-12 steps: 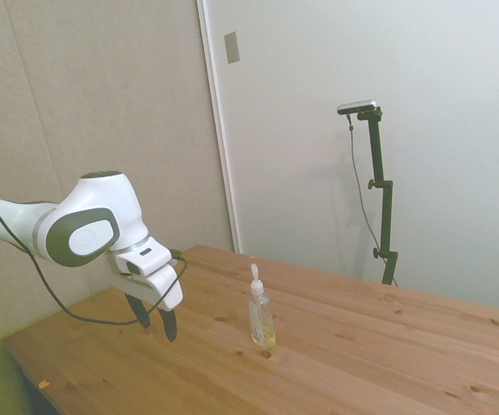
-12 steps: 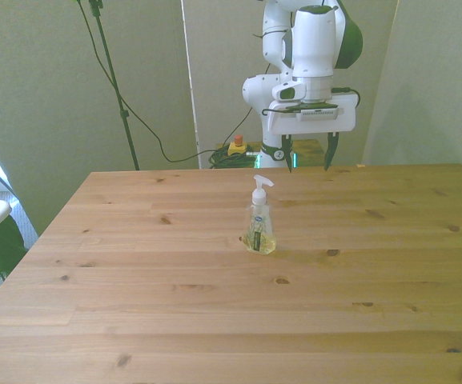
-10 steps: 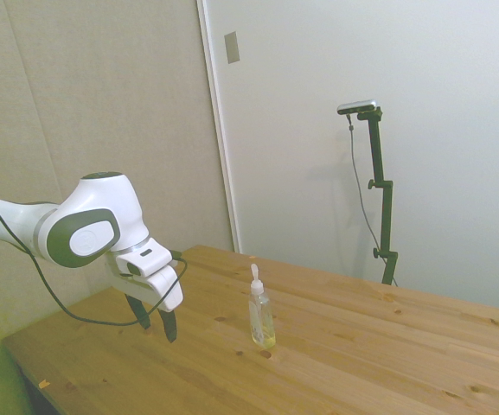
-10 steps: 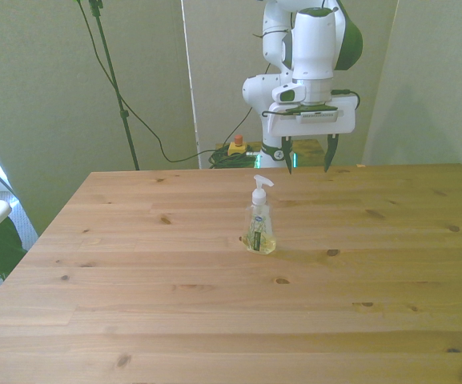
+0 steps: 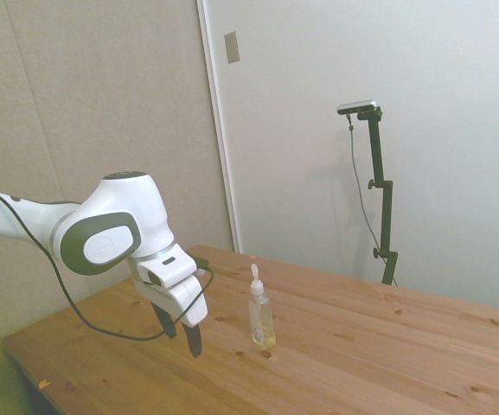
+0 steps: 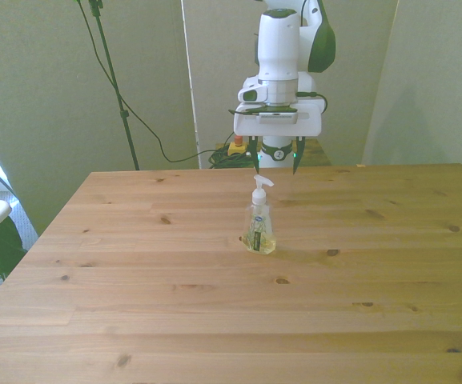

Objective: Knock down the sanitizer

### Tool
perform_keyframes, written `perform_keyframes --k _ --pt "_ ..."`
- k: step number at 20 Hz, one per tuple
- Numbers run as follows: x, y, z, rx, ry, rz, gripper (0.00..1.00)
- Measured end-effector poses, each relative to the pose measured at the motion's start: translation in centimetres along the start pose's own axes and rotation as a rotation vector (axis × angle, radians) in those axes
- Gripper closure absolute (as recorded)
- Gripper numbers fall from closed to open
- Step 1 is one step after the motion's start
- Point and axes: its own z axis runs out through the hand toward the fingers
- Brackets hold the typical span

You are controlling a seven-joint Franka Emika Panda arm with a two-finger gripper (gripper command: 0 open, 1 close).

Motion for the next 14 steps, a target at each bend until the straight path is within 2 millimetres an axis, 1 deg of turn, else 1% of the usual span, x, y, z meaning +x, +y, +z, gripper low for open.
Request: perform_keyframes --k 2,4,5,7,8,10,12,13,14 --pt "0.8 0.7 0.0 0.000 0.011 0.017 1.00" --pt "1.4 0.6 0.0 0.011 0.025 0.025 1.00" --pt "1.7 0.2 0.1 0.017 0.032 0.025 1.00" --pt "2.6 -1.3 0.3 0.020 0.039 0.026 1.00" --pt "3.1 -2.4 0.5 0.021 0.042 0.028 1.00" --pt "4.2 -6.1 0.5 0.029 0.051 0.032 1.00" --pt "5.0 -9.6 1.0 0.026 0.049 0.030 1.00" --pt "5.5 -10.8 1.3 0.024 0.046 0.031 1.00" --pt "5.9 -11.6 1.5 0.021 0.044 0.031 1.00"
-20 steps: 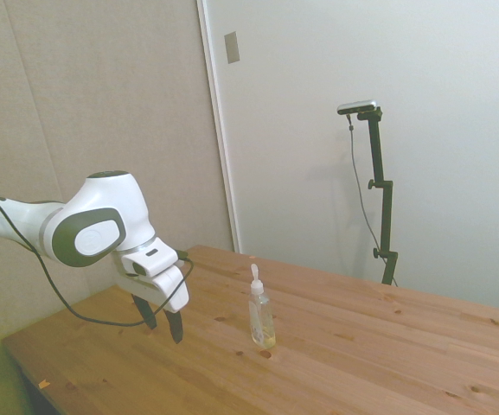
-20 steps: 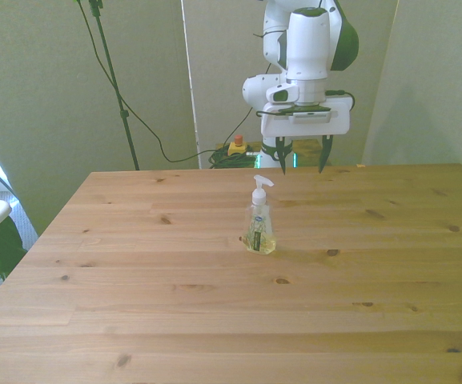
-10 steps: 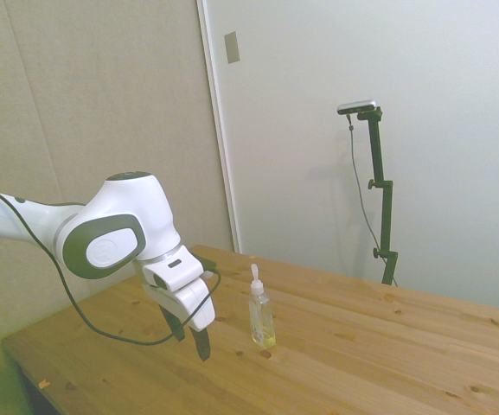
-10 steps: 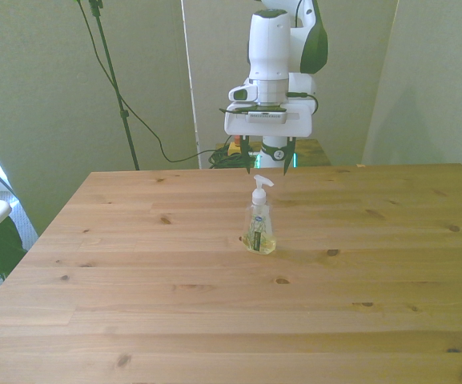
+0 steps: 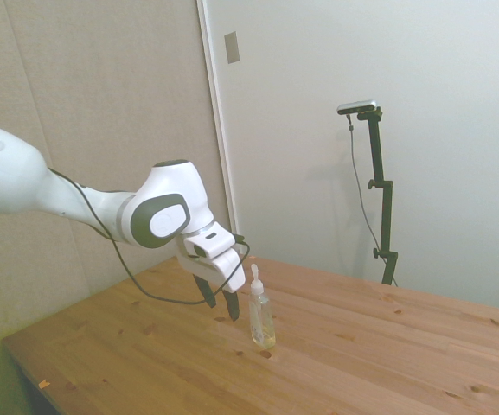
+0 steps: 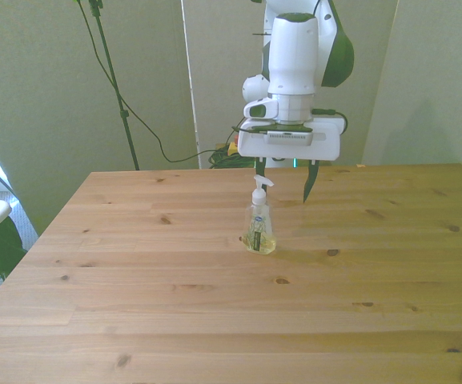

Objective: Knock down the sanitizer

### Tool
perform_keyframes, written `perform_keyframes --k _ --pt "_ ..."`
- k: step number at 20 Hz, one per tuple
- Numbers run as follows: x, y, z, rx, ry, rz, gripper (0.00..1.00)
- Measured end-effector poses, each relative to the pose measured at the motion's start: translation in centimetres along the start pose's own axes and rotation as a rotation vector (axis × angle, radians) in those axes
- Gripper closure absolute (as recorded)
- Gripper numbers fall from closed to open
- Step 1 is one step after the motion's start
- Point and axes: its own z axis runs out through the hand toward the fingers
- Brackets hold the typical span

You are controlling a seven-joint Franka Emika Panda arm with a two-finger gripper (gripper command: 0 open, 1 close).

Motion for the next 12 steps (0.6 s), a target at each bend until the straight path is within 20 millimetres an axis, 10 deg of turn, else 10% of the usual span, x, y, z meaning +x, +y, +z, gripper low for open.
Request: perform_keyframes --k 12 --pt "1.9 -2.2 0.0 -0.009 -0.003 0.013 1.00"
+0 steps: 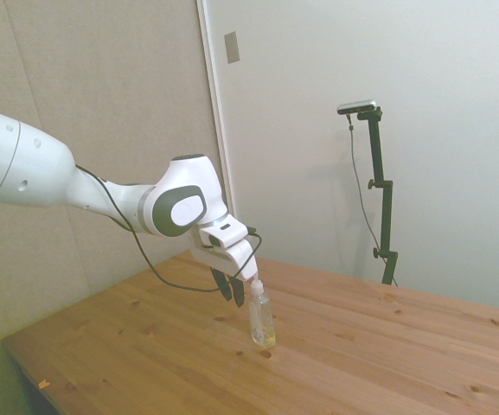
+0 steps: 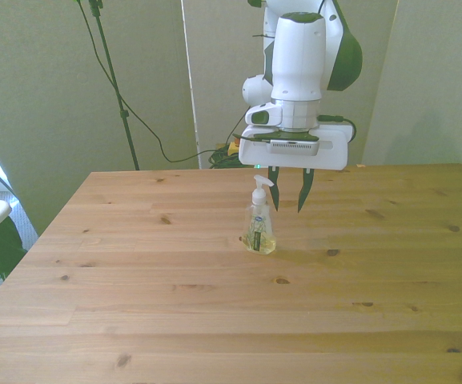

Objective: Knock down the sanitizer

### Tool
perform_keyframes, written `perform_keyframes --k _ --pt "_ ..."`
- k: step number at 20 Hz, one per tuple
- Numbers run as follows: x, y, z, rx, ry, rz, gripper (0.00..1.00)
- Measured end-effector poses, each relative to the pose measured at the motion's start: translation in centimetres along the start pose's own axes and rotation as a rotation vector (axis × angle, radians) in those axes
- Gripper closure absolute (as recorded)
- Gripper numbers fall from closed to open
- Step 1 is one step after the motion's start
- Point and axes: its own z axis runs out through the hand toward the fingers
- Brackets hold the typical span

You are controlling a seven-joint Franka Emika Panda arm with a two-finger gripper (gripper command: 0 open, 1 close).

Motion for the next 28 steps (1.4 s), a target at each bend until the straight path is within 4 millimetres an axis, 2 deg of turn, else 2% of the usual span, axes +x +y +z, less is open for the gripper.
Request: perform_keyframes --k 8,13,17,23,28 --pt "1.2 0.8 0.0 -0.007 0.001 0.025 1.00" --pt "2.9 1.7 -0.4 -0.004 0.013 0.058 1.00" --pt "5.2 1.7 -0.5 -0.008 0.027 0.084 1.00" --pt "9.5 0.1 2.0 -0.017 0.040 0.125 1.00" --pt "12.1 -1.0 2.0 0.007 0.062 0.154 1.00"
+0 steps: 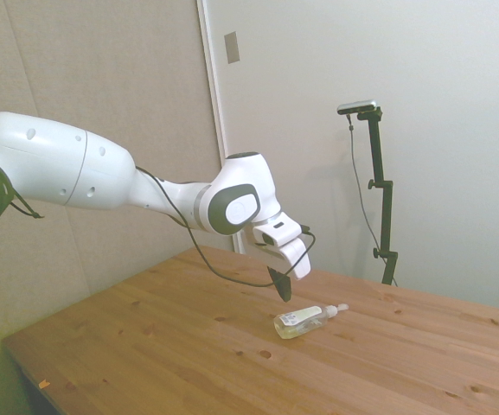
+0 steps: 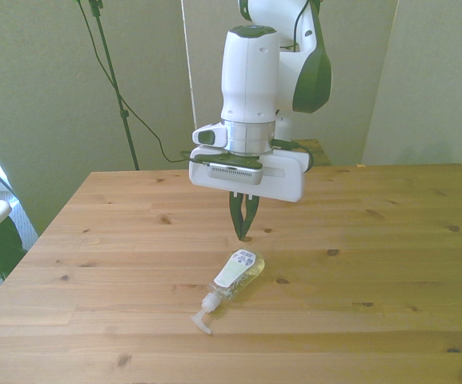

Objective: Knock down the sanitizer

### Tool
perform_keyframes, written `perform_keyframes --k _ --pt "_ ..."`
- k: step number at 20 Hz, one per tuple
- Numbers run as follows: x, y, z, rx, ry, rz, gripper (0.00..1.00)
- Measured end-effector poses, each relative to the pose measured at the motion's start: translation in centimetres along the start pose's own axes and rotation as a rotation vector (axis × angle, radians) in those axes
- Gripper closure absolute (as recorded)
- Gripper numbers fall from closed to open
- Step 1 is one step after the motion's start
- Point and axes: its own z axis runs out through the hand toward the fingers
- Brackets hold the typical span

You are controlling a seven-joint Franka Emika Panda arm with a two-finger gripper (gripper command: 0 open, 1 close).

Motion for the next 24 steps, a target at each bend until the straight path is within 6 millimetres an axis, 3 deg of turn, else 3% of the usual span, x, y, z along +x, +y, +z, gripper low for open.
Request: perform_keyframes --k 7,8,16,24 --pt "1.5 -0.2 0.2 0.007 0.009 0.022 1.00" --pt "1.5 -0.2 0.2 0.008 0.008 0.023 0.00" --pt "1.0 -0.1 -0.2 0.009 -0.019 0.002 0.00" --pt "-2.3 1.5 -2.8 0.005 -0.047 -0.038 0.00"
